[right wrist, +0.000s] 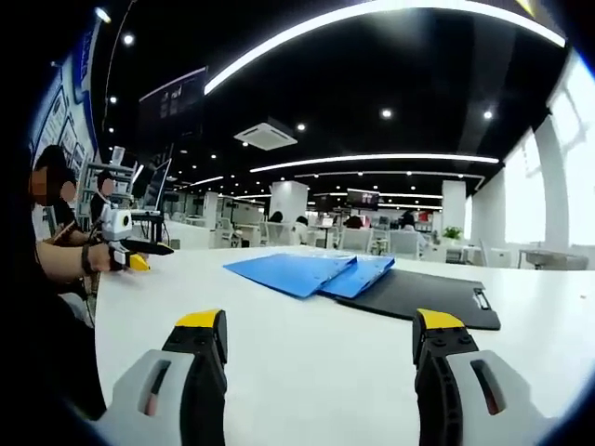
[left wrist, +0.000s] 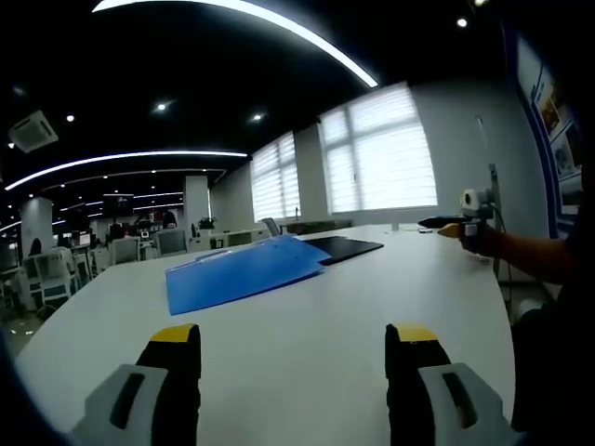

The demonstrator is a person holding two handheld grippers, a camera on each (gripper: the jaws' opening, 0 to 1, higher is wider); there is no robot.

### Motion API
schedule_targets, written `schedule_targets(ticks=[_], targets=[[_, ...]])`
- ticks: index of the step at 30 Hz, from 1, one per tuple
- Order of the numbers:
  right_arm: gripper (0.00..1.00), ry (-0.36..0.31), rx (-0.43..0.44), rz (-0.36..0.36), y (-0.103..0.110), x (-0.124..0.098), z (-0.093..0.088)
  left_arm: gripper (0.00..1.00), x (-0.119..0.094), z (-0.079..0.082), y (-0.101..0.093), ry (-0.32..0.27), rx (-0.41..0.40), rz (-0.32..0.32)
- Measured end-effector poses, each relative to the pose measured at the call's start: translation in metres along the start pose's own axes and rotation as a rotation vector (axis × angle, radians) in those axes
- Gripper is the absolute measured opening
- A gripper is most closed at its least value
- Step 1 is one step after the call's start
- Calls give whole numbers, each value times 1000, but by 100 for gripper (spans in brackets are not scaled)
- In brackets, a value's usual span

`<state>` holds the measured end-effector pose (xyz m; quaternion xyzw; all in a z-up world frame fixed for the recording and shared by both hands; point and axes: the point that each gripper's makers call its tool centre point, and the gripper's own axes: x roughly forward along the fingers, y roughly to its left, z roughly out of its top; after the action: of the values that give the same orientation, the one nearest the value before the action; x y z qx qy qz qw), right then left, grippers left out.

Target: Organize the scattered folders on the table and sort them into different groups

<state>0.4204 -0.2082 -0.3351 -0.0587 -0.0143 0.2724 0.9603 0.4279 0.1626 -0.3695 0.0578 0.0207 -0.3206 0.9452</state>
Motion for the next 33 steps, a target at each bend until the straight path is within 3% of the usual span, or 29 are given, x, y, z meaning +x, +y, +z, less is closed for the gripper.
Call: schedule_targets(ticks=[33], targets=[[80,4,-16,77,27,40,13,82,0,0,0,-2,3,0]])
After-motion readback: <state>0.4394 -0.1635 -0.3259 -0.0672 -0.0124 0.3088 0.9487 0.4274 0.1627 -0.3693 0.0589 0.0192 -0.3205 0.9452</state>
